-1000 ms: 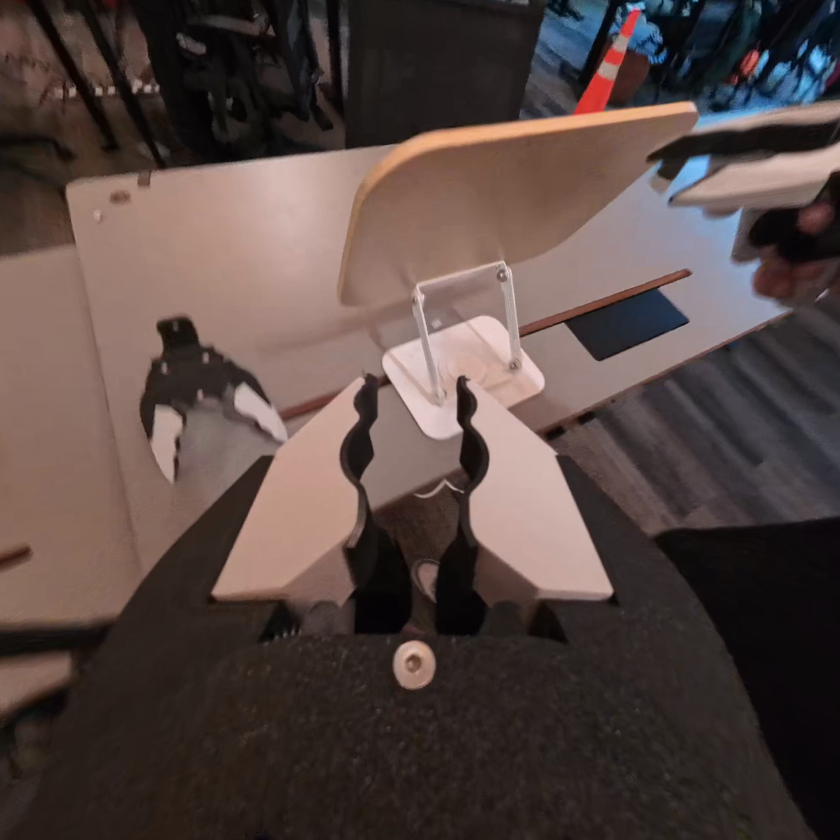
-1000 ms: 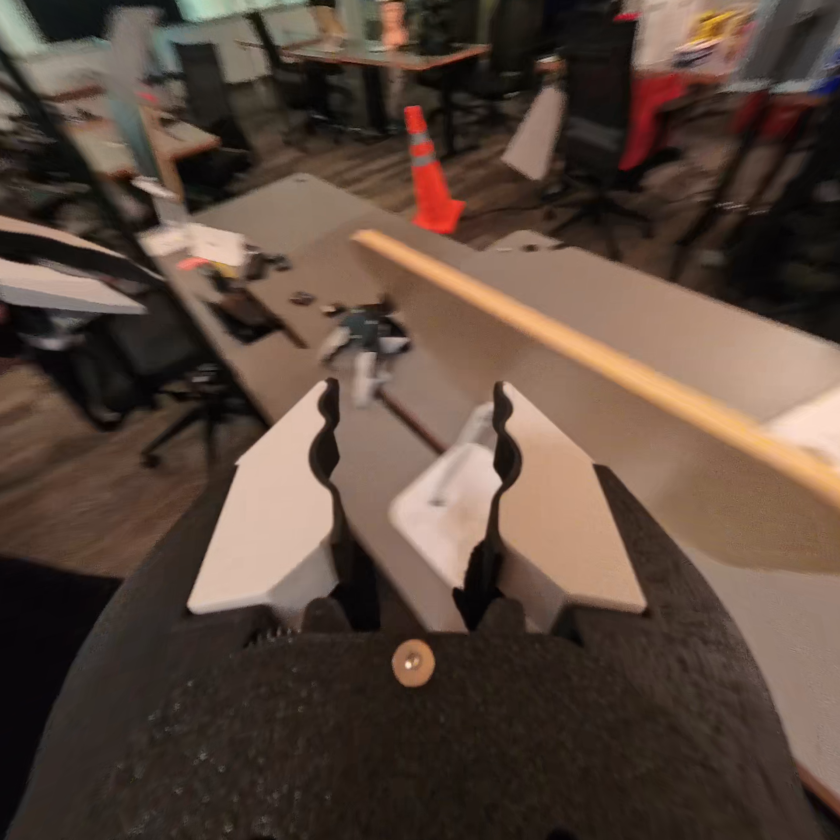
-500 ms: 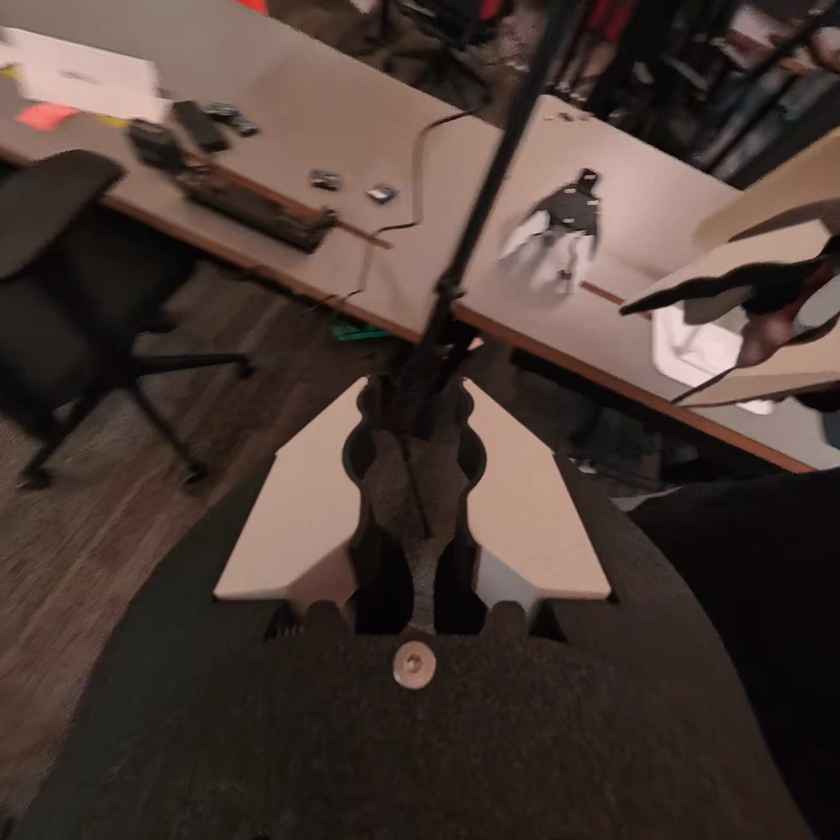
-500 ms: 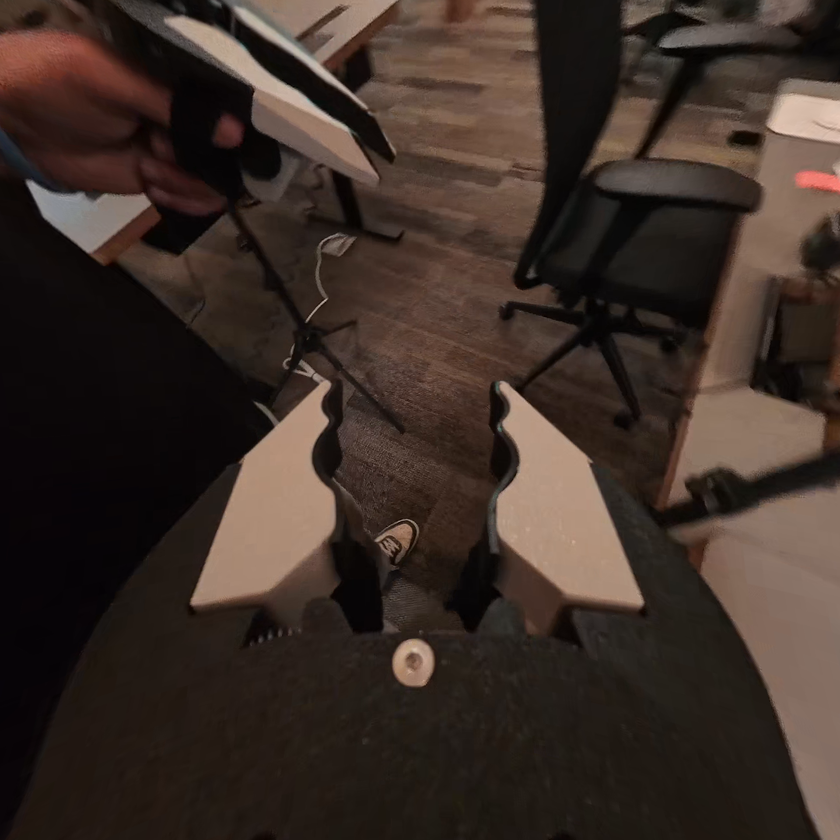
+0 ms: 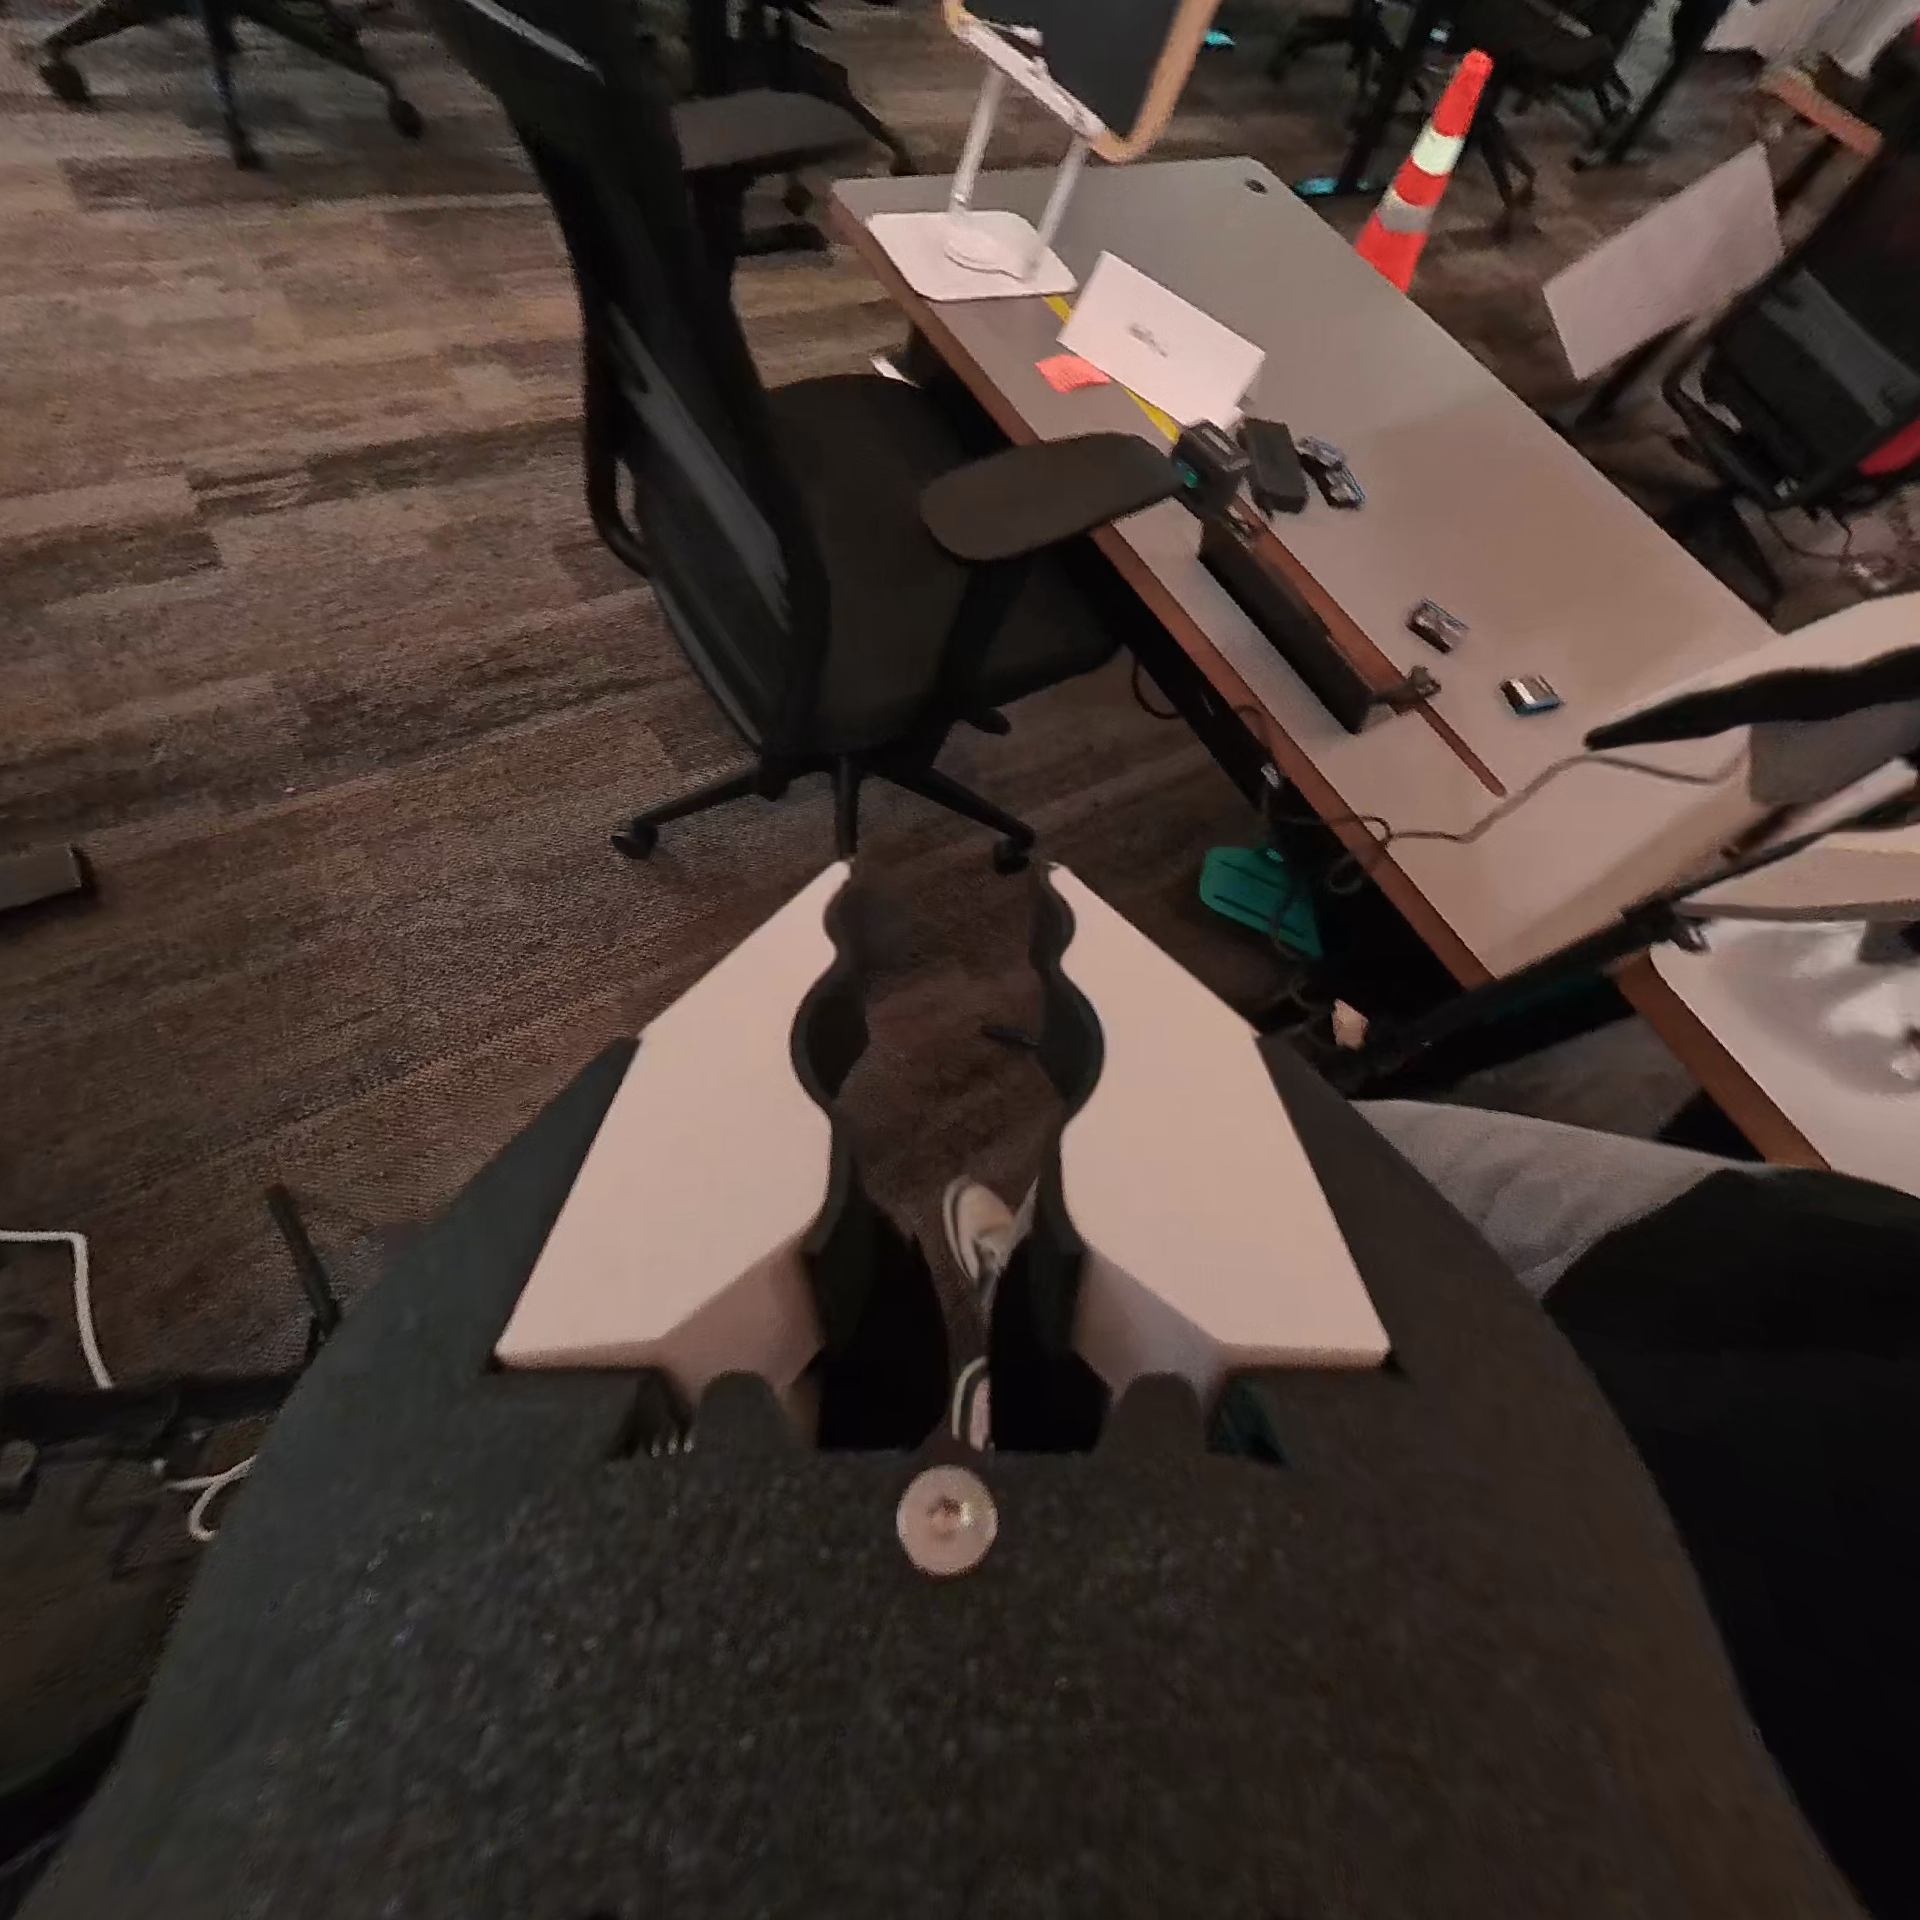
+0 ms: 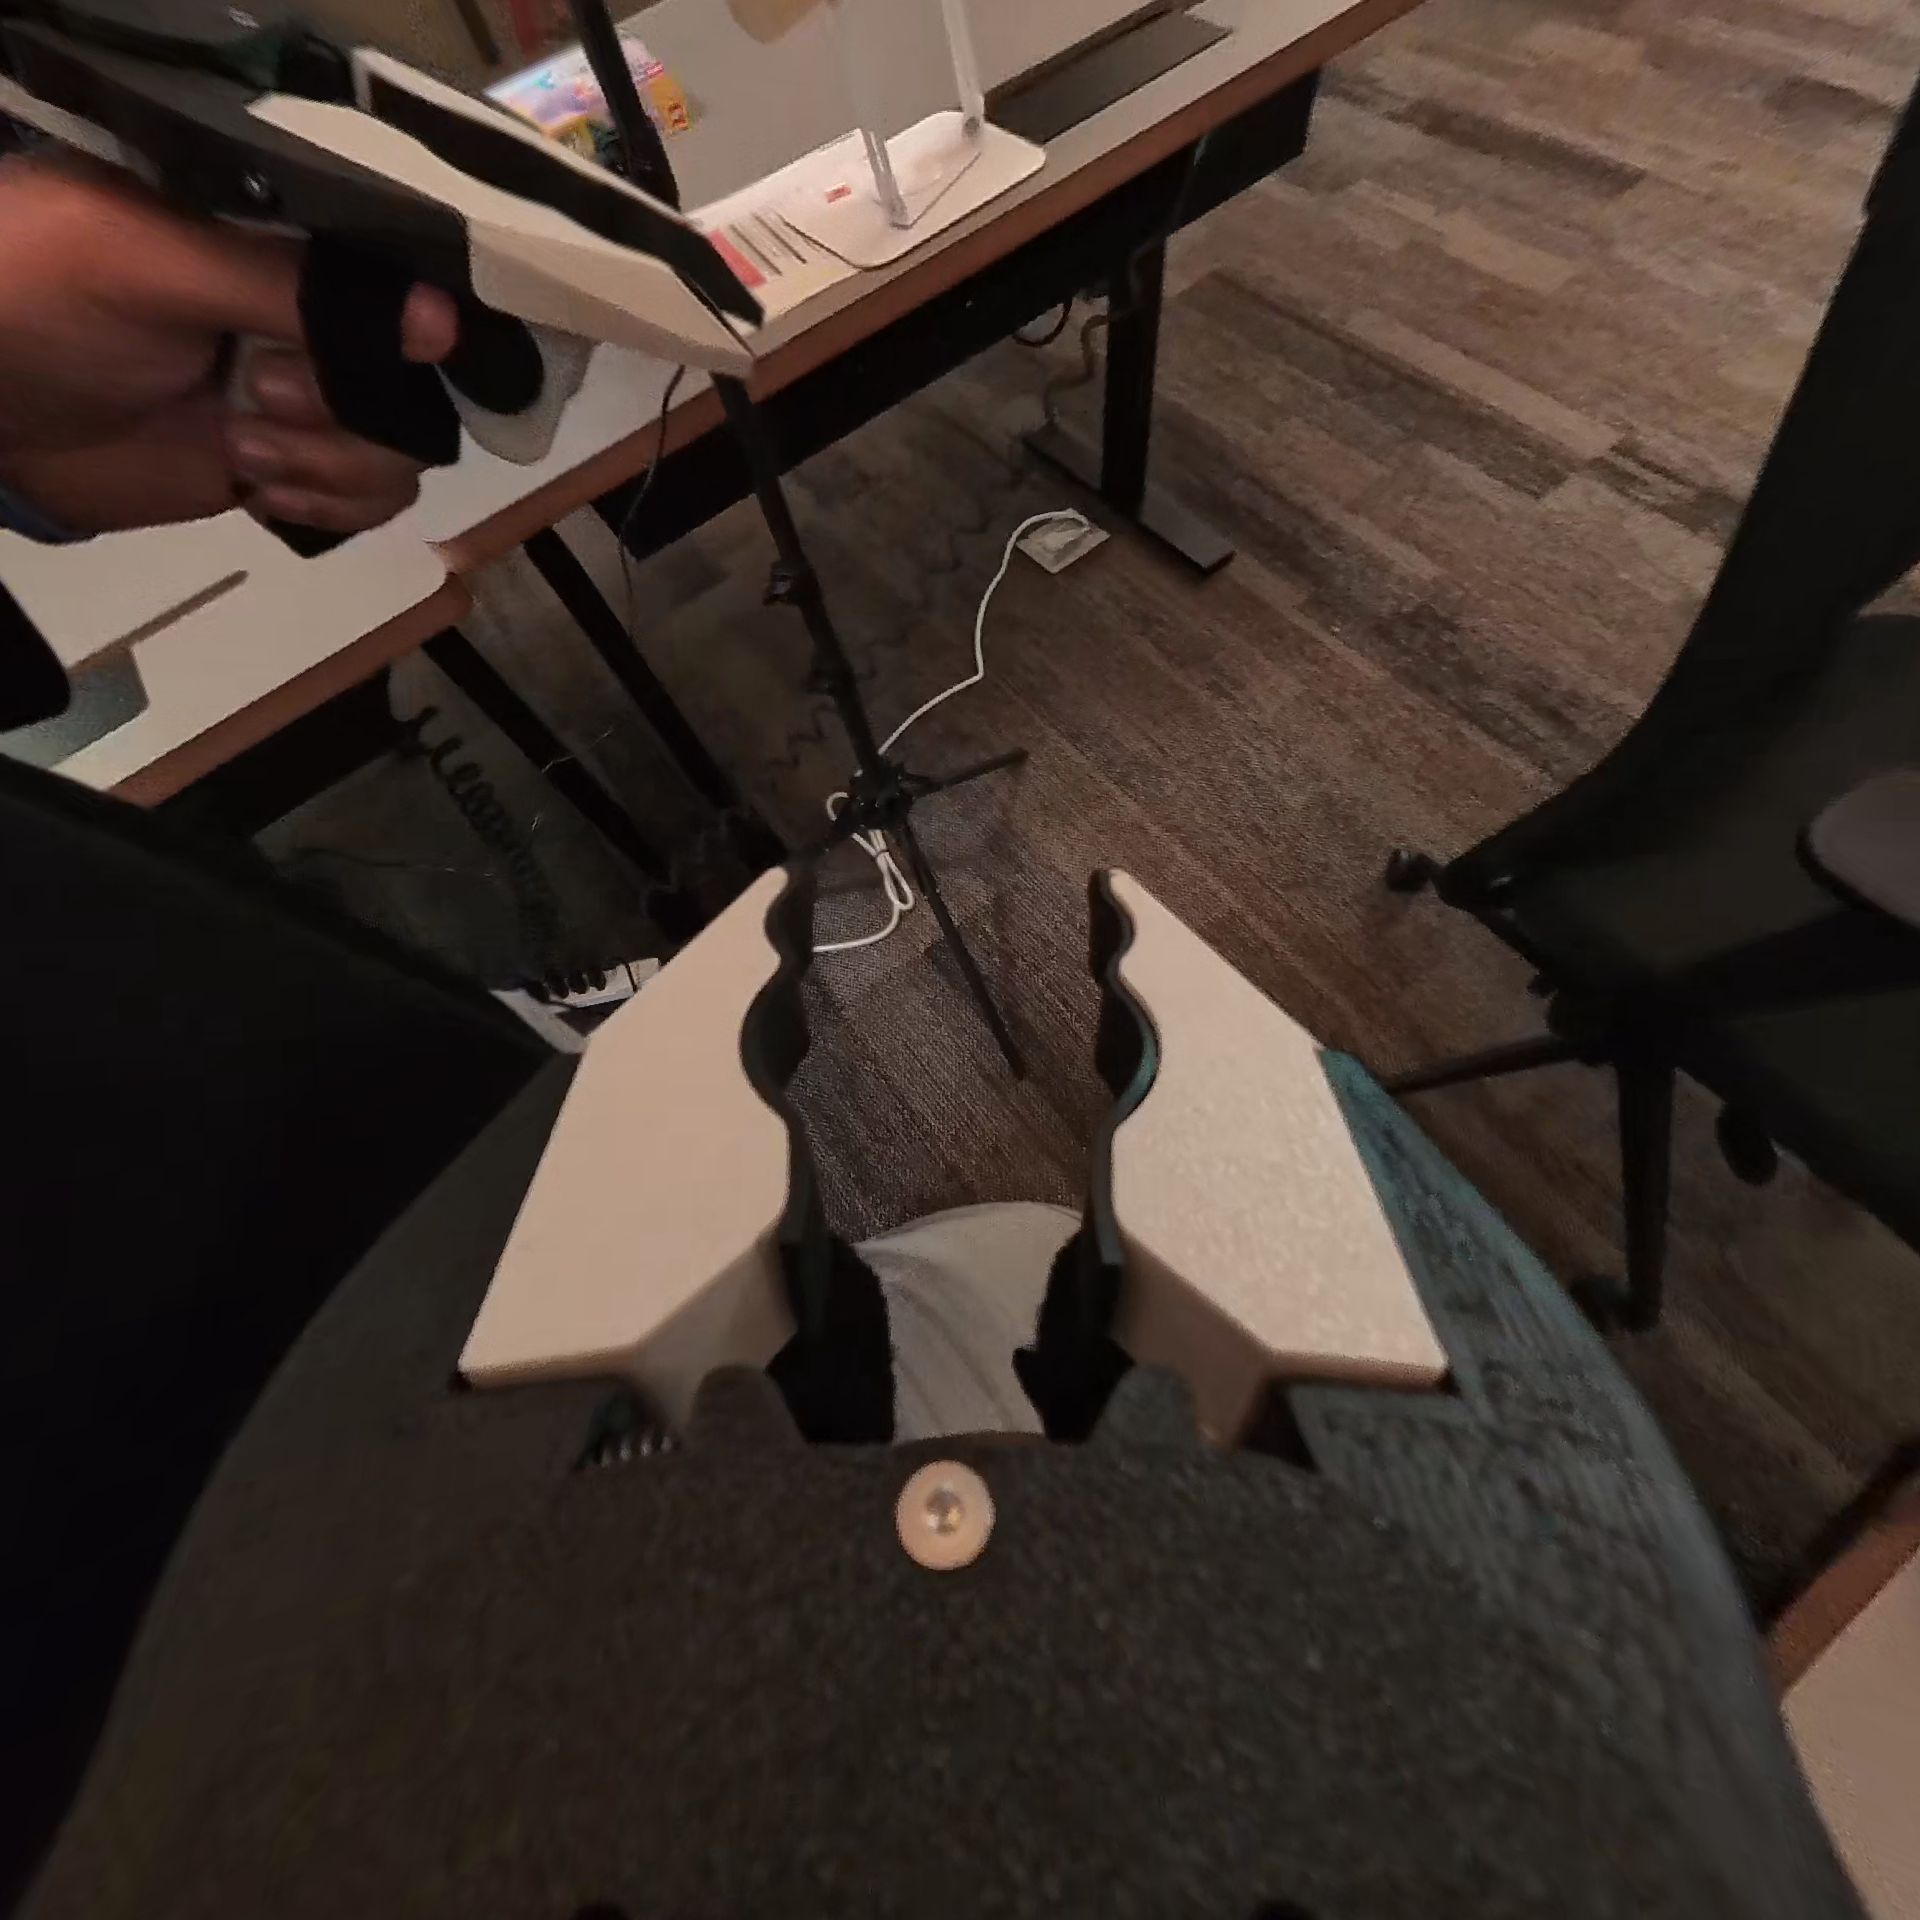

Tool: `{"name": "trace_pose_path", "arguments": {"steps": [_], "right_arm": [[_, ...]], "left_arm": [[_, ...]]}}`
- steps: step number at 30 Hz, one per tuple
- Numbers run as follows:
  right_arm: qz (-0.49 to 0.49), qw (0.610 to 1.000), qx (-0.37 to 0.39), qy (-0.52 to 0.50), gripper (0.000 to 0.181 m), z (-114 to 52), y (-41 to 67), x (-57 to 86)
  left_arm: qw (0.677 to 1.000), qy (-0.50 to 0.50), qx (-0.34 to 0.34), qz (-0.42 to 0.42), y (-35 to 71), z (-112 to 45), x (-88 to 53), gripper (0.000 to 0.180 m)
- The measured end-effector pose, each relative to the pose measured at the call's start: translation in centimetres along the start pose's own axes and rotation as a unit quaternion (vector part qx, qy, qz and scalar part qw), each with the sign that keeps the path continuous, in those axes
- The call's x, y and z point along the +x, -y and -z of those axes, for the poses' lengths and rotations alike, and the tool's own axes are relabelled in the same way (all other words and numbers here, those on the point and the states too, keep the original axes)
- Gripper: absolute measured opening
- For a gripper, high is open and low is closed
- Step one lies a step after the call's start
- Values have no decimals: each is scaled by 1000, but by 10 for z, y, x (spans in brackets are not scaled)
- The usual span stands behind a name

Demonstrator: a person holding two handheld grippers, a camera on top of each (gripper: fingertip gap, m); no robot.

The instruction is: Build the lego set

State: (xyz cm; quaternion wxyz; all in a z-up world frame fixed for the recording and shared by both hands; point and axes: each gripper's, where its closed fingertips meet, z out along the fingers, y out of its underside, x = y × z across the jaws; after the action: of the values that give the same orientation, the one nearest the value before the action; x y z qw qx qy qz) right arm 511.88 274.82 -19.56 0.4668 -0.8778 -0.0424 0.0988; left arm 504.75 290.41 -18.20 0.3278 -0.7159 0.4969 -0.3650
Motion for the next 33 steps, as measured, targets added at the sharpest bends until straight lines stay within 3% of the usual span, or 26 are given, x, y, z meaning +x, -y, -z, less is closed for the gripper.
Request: {"name": "trace_pose_path", "arguments": {"steps": [10, 18, 25, 33], "right_arm": [[-7, 1000, 18, -16, 53, -87, 73, 192], [-20, 995, 75, -70, 52, -113, 173, 355], [-64, 988, 100, -100, 51, -159, 222, 450], [-98, 971, 97, -193, 49, -242, 272, 550]], "left_arm": [[998, 63, 3, 9, 90, -120, -117, 26], [993, 109, 39, 25, 235, -205, -220, 23], [992, 114, 39, 43, 304, -274, -307, 23], [998, 61, 14, 8, 361, -388, -446, 22]]}}
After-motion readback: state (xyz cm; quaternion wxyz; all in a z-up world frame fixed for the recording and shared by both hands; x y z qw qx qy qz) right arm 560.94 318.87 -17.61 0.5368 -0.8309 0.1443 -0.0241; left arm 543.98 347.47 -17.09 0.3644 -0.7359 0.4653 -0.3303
